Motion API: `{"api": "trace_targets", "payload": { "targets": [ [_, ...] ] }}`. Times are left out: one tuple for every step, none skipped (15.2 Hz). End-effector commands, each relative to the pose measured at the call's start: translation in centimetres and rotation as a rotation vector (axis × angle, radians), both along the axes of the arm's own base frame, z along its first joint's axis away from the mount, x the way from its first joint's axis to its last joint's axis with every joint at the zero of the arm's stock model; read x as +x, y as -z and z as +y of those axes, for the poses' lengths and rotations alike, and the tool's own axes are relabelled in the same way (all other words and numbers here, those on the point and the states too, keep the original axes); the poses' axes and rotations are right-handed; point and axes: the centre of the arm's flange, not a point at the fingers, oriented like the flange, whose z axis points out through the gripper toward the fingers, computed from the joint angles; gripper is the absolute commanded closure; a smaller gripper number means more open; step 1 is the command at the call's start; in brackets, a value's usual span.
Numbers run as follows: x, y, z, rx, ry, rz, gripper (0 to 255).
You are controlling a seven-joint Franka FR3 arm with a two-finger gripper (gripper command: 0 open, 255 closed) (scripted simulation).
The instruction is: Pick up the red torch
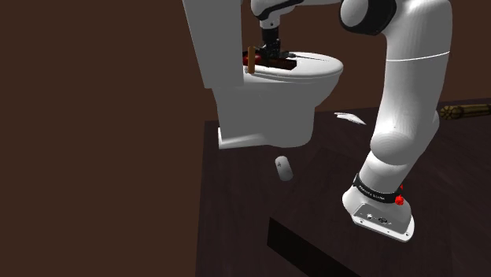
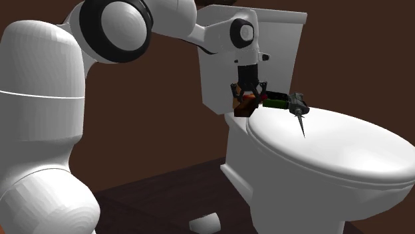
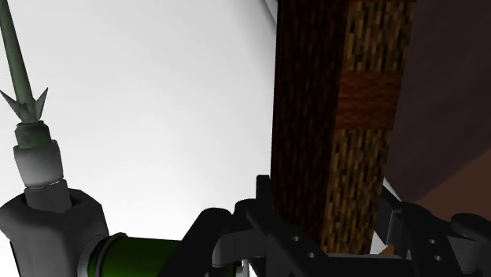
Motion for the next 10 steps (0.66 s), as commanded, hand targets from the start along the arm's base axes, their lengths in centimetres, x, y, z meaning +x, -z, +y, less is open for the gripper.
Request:
{"api": "trace_targets", "payload": {
  "targets": [
    [0.0, -1.1, -0.1, 0.0, 0.0, -0.001, 255],
    [0.0, -1.6, -0.1, 0.0, 0.0, -0.001, 255],
    [0.0, -2.1, -0.1, 0.0, 0.0, -0.001, 255],
    [0.0, -2.7, -0.1, 0.0, 0.0, -0.001, 255],
    [0.0, -3.2, -0.1, 0.0, 0.0, -0.001, 255],
    [0.0, -3.7, -0.1, 0.0, 0.0, -0.001, 255],
    [0.0, -4.2, -0.1, 0.0, 0.0, -0.001, 255],
    [0.0, -4.8, -0.1, 0.0, 0.0, -0.001, 255],
    [-0.1, -4.8, 0.0, 0.0, 0.0, -0.001, 255],
    [0.0, -4.8, 0.0, 0.0, 0.0, -0.001, 255]
  ]
}}
